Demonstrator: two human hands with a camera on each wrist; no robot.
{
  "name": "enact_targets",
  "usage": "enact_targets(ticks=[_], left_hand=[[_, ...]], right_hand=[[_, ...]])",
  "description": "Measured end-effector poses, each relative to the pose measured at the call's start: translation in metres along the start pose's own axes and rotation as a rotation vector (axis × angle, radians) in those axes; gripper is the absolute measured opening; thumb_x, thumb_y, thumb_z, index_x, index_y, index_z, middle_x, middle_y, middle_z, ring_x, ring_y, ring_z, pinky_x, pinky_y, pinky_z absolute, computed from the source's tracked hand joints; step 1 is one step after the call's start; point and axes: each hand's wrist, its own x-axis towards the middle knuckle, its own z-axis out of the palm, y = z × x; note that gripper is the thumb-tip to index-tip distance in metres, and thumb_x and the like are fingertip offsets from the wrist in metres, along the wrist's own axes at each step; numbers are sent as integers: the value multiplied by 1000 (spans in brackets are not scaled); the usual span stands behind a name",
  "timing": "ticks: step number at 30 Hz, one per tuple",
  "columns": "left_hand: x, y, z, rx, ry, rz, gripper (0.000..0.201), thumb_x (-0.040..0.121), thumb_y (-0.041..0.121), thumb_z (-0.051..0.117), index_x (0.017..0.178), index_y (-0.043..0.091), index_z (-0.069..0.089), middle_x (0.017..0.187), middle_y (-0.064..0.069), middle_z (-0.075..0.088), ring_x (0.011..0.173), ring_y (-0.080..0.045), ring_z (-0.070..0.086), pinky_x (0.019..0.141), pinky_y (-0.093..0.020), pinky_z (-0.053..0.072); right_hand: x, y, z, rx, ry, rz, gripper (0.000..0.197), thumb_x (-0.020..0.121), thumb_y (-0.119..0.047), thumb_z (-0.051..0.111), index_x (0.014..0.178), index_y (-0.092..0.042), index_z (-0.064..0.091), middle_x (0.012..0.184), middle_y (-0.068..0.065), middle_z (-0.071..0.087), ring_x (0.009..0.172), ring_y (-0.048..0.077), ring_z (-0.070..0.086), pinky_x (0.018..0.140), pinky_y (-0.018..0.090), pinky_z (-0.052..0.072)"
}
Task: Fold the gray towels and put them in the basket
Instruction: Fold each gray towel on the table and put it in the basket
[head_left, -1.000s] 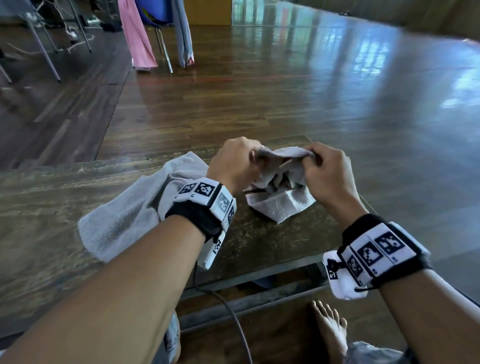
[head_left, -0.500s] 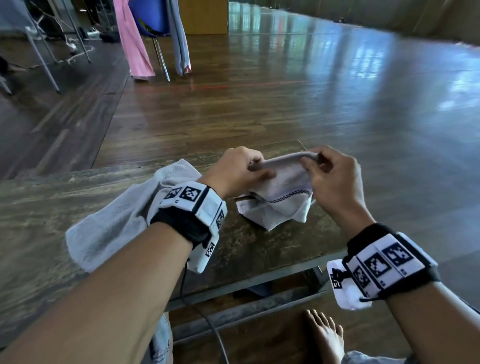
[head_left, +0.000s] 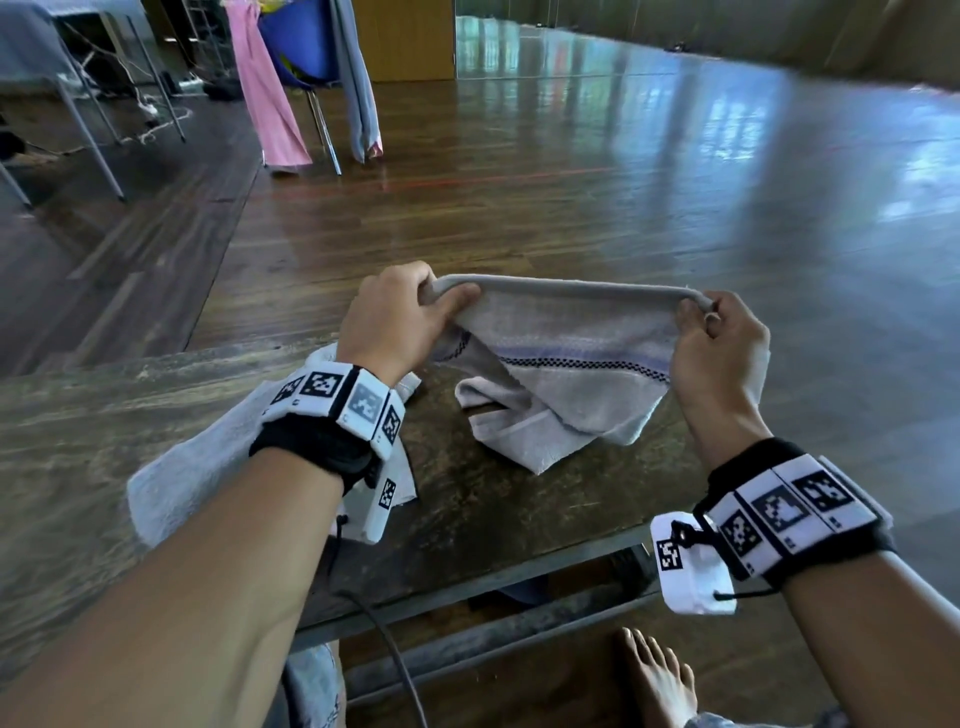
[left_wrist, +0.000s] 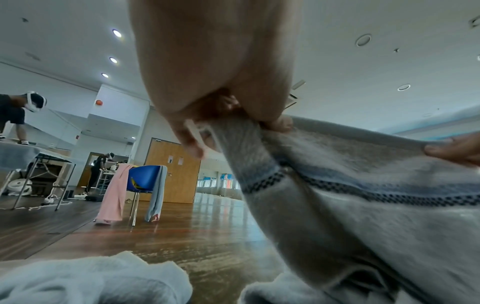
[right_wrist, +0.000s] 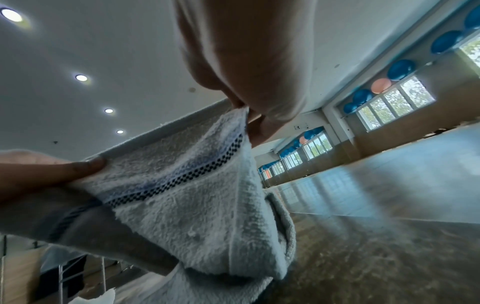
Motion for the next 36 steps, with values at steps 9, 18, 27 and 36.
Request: enact_targets(ticks=[9,18,27,36], left_hand=[[-15,-31,-17,113,-606,-156,31,81,31,77,79,6,59,70,-3,58,66,-18,54,61,-30,41],[-36,-17,-10,-250,-676,-198,12,92,15,66,85,5,68,66,7,61,61,-5,52,62,-19,40],[-34,-14,-6,6,-856,-238,28,90,40,67,79,15,73,68,10,63,63,-4,55,64,-18,44],[-22,-30,-5,98,-497,-375,44,87,29,71,55,15,44,51,0,45,48,-15,42,46,-26,27]], right_hand=[[-9,22,0,-319,-552,-63,12,98,-25,59,91,-19,67,79,-2,67,71,18,60,62,30,45],[-31,15,9,-401,-671,-112,39,96,-31,62,65,-15,47,59,-8,46,56,13,41,52,30,33],[-20,8,5,-378,-351,-13,13,99,-18,54,95,-10,63,88,5,62,84,25,56,69,29,40],[-13,0,13,-178,-57,59,13,98,-18,48,88,-16,55,76,-8,52,68,11,48,61,23,36]])
